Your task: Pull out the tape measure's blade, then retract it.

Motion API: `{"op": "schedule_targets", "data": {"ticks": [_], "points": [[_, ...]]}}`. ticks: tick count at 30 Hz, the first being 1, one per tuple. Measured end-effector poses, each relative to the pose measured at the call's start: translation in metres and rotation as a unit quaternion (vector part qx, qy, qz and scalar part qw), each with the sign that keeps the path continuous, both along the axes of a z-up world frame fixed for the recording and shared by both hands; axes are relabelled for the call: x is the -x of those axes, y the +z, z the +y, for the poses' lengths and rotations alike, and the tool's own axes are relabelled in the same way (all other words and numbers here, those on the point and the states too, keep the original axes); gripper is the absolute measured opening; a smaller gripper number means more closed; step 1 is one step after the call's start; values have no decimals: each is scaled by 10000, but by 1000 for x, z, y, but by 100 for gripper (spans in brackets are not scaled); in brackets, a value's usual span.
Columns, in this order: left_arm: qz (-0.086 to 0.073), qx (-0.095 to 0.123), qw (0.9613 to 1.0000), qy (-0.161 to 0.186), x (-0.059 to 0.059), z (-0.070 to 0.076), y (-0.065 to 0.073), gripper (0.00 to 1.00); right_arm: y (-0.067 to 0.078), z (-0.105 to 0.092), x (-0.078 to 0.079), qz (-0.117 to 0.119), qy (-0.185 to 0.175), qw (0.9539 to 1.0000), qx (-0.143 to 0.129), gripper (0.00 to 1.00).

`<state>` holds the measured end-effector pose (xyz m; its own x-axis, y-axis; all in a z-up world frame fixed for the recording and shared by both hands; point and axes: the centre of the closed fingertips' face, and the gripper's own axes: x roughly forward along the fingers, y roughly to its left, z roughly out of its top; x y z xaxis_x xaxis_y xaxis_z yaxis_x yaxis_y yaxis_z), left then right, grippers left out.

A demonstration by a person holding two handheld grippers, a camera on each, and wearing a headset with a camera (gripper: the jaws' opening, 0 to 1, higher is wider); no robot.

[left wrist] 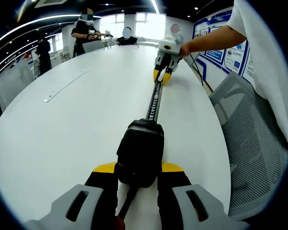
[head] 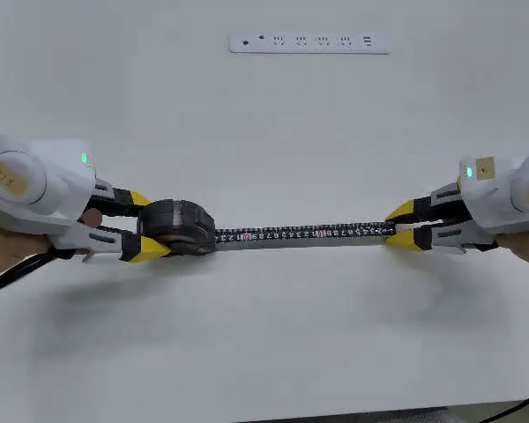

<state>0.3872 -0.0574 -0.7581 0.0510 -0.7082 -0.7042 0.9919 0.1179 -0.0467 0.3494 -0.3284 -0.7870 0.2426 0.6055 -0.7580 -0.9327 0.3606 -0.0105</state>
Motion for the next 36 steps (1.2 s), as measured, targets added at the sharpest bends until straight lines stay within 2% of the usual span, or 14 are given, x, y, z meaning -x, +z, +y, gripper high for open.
{"op": "schedule_targets", "data": {"ticks": [19,28,31,36], "points": [[-1,-30,10000,31,0,0,-1,27,-1,1,1,22,111,9999,108,12],[4,-73,10000,62,0,0,0,28,1,3,1,106,-61,9999,24,15],[84,-101,9999,110,2,0,-2,37,2,3,-1,152,-227,9996,-26,23],[100,-147,9998,119,3,2,-4,39,2,2,1,184,-261,9995,-62,23]]}}
